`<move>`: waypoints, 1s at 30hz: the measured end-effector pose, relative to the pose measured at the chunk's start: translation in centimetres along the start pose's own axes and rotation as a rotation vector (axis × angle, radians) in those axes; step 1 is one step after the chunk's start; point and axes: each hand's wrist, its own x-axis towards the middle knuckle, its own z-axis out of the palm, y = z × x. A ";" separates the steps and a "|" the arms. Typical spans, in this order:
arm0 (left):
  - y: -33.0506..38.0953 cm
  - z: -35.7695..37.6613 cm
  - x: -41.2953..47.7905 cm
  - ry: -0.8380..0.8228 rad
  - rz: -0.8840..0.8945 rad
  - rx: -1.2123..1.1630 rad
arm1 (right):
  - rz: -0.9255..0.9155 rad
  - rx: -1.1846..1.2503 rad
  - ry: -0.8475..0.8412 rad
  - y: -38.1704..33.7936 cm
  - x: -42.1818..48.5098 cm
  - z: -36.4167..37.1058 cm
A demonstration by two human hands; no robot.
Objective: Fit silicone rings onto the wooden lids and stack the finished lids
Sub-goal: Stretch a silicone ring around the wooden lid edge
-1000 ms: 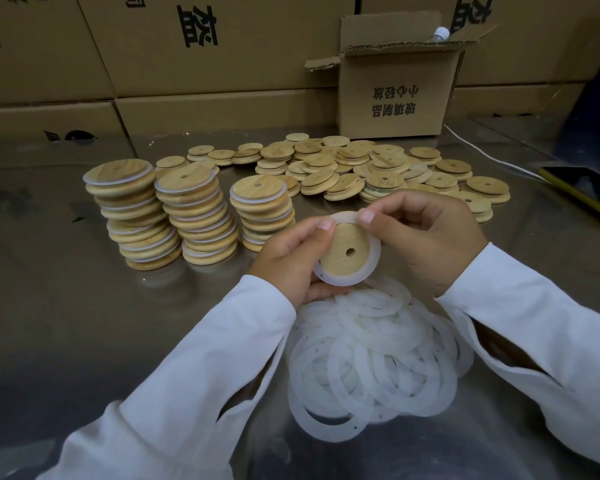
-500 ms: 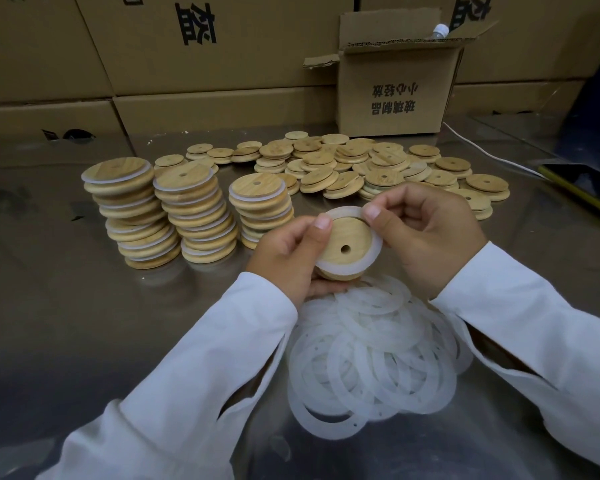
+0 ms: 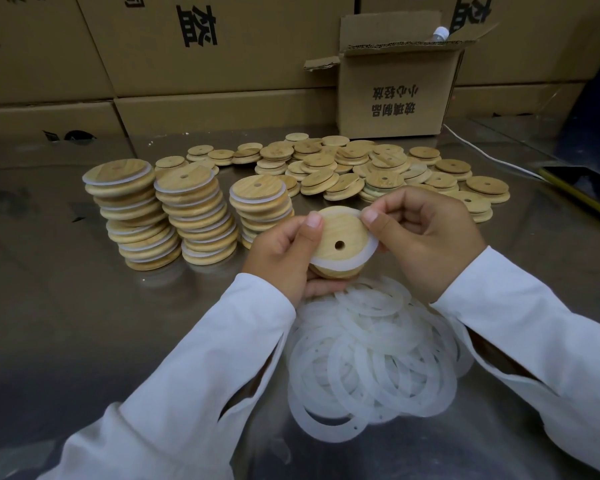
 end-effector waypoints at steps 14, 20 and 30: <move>0.6 0.0 -0.1 -0.055 0.022 -0.095 | -0.017 0.052 0.060 -0.3 -0.4 0.4; 0.4 -0.3 0.1 -0.033 0.026 -0.098 | 0.012 0.057 0.081 -0.3 -0.6 0.5; 0.4 -0.4 0.3 -0.002 -0.006 -0.183 | 0.061 0.044 0.024 -0.6 -0.3 0.0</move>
